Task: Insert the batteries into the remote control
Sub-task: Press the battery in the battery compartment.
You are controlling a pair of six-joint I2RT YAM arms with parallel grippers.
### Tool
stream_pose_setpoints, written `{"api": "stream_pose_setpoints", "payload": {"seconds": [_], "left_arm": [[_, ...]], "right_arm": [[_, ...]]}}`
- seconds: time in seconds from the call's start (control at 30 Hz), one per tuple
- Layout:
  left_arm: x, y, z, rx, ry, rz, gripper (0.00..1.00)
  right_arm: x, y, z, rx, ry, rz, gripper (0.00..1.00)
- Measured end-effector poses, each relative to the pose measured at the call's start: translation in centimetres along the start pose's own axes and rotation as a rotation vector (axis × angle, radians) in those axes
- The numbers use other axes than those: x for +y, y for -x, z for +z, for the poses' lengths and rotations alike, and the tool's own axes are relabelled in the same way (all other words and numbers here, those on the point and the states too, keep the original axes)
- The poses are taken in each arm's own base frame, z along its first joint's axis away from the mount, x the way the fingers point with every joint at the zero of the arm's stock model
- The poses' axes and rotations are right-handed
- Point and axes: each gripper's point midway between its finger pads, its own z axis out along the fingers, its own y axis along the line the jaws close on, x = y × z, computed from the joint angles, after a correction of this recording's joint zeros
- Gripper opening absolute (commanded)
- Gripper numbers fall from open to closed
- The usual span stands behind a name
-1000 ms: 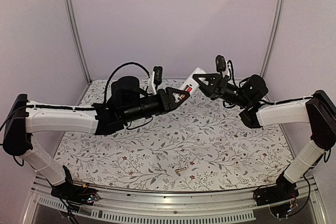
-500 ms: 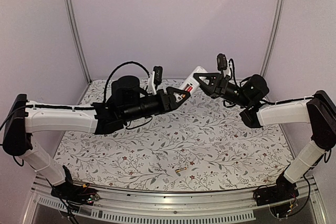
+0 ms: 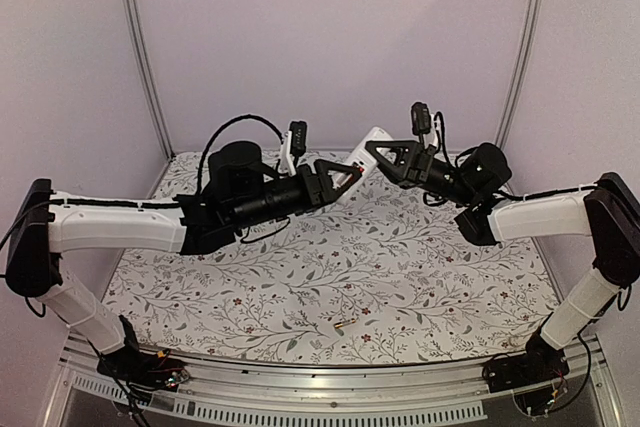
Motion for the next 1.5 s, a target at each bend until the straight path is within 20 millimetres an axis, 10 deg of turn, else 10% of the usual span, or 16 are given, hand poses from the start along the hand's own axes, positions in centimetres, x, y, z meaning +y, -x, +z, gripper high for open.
{"api": "stream_pose_setpoints", "payload": {"seconds": [1.5], "left_arm": [[0.7, 0.1, 0.5, 0.02, -0.014, -0.021, 0.36]], "right_arm": [[-1.2, -0.5, 0.0, 0.02, -0.044, 0.021, 0.0]]}}
